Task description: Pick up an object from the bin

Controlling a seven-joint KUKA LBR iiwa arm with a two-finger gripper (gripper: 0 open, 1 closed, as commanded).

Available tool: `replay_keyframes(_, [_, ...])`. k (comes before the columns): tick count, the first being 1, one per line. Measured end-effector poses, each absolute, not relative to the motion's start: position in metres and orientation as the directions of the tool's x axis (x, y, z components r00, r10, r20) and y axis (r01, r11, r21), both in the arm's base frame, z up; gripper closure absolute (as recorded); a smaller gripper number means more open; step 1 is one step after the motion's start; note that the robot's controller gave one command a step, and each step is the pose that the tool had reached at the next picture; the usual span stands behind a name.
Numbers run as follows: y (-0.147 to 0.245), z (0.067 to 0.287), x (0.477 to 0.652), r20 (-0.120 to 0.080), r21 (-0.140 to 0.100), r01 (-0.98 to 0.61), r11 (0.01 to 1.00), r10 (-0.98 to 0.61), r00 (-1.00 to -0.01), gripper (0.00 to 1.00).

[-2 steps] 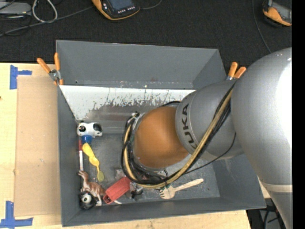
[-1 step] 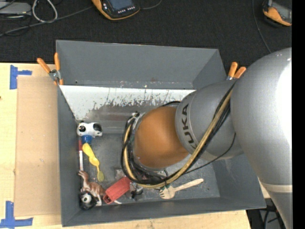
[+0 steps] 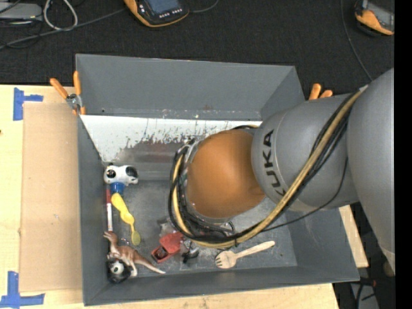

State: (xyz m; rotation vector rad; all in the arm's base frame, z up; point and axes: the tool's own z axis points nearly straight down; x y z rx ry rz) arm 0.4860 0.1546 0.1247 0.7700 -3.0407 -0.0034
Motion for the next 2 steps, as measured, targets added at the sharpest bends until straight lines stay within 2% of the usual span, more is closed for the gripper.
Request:
replay_keyframes(1, [0.144,0.167,0.498,0.005,0.003,-0.454,0.891,-0.454,-0.891,1.00])
replay_keyframes(2, [0.152,0.240,0.494,0.009,0.005,-0.451,0.893,-0.451,-0.893,1.00])
